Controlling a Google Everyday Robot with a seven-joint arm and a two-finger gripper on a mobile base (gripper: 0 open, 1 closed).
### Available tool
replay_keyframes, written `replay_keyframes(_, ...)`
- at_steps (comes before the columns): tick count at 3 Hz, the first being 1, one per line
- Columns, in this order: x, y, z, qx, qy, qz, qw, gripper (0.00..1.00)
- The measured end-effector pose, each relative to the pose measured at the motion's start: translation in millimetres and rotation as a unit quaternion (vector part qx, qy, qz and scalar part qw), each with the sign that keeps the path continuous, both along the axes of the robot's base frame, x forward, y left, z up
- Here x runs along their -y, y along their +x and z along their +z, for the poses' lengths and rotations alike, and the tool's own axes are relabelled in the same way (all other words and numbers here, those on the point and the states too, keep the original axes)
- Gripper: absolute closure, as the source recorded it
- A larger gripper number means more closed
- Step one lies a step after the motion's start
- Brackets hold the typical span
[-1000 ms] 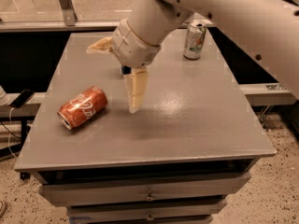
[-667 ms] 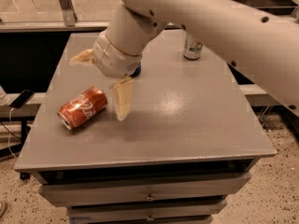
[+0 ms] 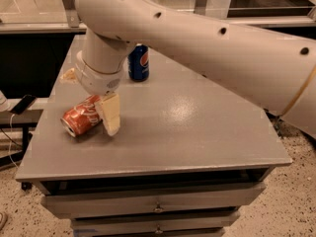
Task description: Pick coke can
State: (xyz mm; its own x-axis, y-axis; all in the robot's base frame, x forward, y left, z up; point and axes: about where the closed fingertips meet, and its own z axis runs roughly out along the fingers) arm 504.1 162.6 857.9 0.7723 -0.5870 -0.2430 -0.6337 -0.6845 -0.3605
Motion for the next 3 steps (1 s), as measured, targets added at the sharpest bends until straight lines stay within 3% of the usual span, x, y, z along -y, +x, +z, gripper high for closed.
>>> replay_keyframes(2,-8.8,23.8,-16.8,0.003,-0.047,-0.050,0.9976,0.39)
replay_keyframes(3,-0.3,34.9,-7.2,0.006,-0.065,-0.077,0.9949,0.70)
